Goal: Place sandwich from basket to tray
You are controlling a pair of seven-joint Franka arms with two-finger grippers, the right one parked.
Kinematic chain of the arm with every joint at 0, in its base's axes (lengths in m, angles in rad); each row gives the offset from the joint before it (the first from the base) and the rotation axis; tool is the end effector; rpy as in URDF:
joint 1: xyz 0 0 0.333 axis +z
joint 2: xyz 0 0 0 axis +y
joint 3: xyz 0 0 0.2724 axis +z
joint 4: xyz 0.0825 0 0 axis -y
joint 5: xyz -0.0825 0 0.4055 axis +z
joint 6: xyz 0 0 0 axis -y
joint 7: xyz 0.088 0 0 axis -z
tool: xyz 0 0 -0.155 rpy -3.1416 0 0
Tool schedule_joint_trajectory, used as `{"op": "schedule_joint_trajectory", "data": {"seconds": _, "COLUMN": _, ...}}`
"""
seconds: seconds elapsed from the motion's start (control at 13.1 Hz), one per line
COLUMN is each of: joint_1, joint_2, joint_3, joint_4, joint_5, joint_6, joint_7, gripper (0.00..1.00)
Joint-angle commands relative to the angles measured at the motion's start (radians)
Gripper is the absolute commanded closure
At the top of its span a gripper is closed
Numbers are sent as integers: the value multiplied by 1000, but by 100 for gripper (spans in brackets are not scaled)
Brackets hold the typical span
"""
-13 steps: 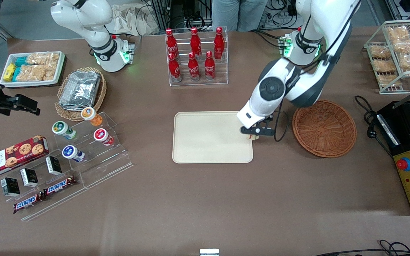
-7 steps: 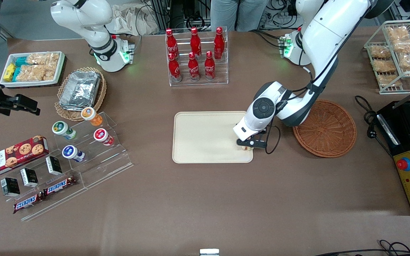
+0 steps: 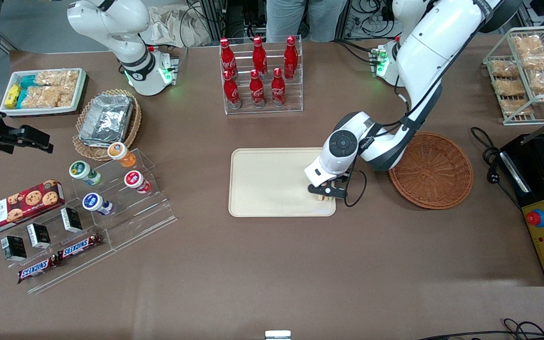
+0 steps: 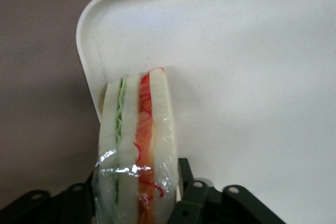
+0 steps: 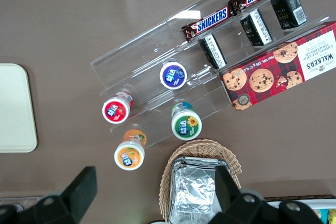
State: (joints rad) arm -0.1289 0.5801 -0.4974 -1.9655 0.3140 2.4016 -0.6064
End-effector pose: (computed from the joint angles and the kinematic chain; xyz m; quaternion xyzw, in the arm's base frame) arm 0.4793 -0.3566 0.1004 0.9943 -0.0991 -0.0390 0.0112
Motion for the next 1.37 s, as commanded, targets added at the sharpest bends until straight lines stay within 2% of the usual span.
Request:
{"op": "schedule_joint_trajectory", "data": {"seconds": 0.0, "joint_1": 24, "joint_2": -25, "joint_3": -6, "joint_4": 80, "joint_5": -9, "joint_6": -37, "joint_7": -23, "gripper": 0}}
{"op": "schedule_joint_trajectory", "data": {"seconds": 0.23, "joint_1": 28, "joint_2": -111, "joint_3": 0, "joint_4": 216, "joint_5": -191, "joint_6": -203, "joint_7": -19, "gripper": 0}}
{"op": "schedule_joint_trajectory", "data": {"seconds": 0.61, "joint_1": 129, "joint_2": -127, "joint_3": -3, "joint_4": 489, "joint_5": -225, "joint_6": -464, "joint_7": -7, "gripper": 0}}
{"op": "schedule_joint_trajectory", "data": {"seconds": 0.69, "joint_1": 179, "joint_2": -155, "joint_3": -3, "joint_4": 494, "joint_5": -249, "joint_6": -499, "joint_7": 3, "gripper": 0}}
{"op": "schedule_joint_trajectory", "data": {"seconds": 0.91, "joint_1": 322, "joint_2": -238, "joint_3": -1, "joint_4": 499, "joint_5": -305, "joint_6": -610, "joint_7": 218, "gripper": 0}}
{"op": "schedule_joint_trajectory", "data": {"seconds": 1.07, "joint_1": 409, "joint_2": -291, "joint_3": 0, "joint_4": 500, "joint_5": -303, "joint_6": -673, "joint_7": 327, "gripper": 0}}
{"op": "schedule_joint_trajectory", "data": {"seconds": 1.3, "joint_1": 500, "joint_2": -382, "joint_3": 0, "joint_4": 501, "joint_5": -302, "joint_6": -792, "joint_7": 372, "gripper": 0}}
